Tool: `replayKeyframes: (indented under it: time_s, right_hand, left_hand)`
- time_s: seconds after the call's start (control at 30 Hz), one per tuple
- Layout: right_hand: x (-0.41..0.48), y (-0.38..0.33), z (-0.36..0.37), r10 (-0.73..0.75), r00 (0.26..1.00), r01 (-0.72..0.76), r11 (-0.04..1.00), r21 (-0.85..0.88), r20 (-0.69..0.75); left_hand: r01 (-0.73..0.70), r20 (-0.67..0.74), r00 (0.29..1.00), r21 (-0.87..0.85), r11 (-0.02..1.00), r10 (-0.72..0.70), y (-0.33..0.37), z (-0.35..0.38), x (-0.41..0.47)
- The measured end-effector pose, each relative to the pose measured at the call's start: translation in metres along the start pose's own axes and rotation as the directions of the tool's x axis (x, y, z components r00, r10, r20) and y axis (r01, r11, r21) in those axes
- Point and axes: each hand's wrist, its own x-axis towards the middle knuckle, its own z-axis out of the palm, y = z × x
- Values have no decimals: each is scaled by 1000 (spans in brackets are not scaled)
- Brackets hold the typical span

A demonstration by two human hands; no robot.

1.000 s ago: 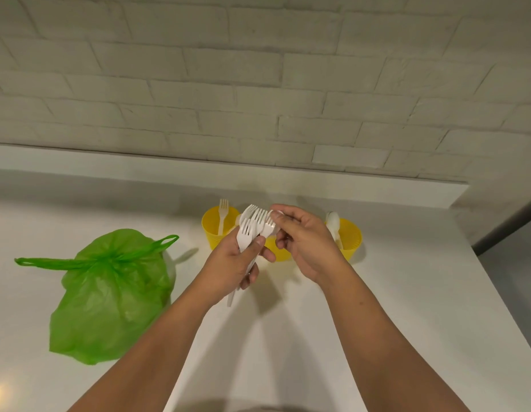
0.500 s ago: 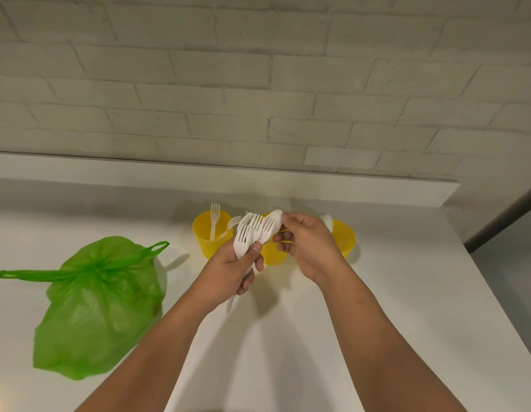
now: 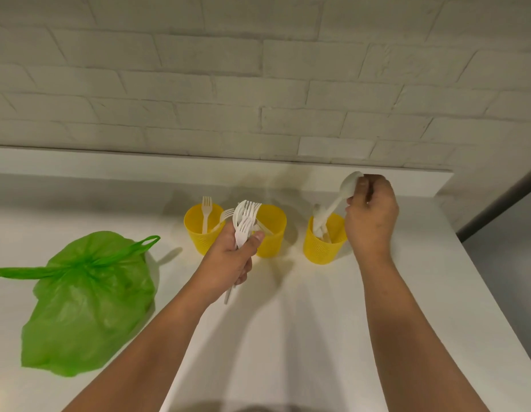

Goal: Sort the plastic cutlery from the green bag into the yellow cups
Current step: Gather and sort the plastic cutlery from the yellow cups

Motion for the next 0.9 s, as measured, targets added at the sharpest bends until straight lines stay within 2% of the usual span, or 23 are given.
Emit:
replayKeyframes:
  time_s: [0.1, 0.2, 0.27, 0.33, 0.4, 0.5, 0.57, 0.63, 0.7, 0.77, 0.9]
  right_hand:
    - [-7, 7, -1, 36, 999, -36, 999, -13, 13]
    - [-8, 2, -7, 173, 982, -157, 969, 189, -71]
    - [-6, -1, -13, 166, 974, -126, 962, 241, -152]
    - [-1, 3, -13, 82, 978, -46, 982, 185, -193]
    - [3, 13, -9, -5, 992, 12, 998, 55, -122]
    - [-4, 24, -1, -91, 994, 100, 981, -164, 62]
    - [-18, 26, 4, -115, 990, 131, 961, -243, 78]
    - [-34, 19, 9, -173, 985, 172, 944, -283, 22]
    - [-49, 8, 16, -214, 974, 223, 956, -191, 68]
    - [-63, -5, 26, -181, 956, 186, 983, 1, 230]
    - [-77, -23, 42, -237, 828, 165, 969, 183, 508]
  left_hand:
    - [12, -23, 1000, 11, 1000, -12, 3, 3, 0]
    - [32, -28, 999, -20, 999, -33, 5, 3, 2]
    - [45, -22, 999, -28, 999, -46, 7, 2, 2]
    - [55, -12, 998, -33, 998, -55, 8, 2, 1]
    - [65, -3, 998, -44, 997, -65, 8, 4, 1]
    - [67, 9, 998, -52, 996, -67, 10, 8, 1]
    - [53, 26, 998, -67, 996, -52, 12, 10, 0]
    - [48, 17, 999, -89, 995, -47, 12, 9, 0]
    - [59, -8, 998, -110, 992, -61, 11, 7, 2]
    - [80, -12, 997, -127, 989, -82, 10, 6, 1]
    - [85, 42, 996, -85, 993, -81, 13, 9, -3]
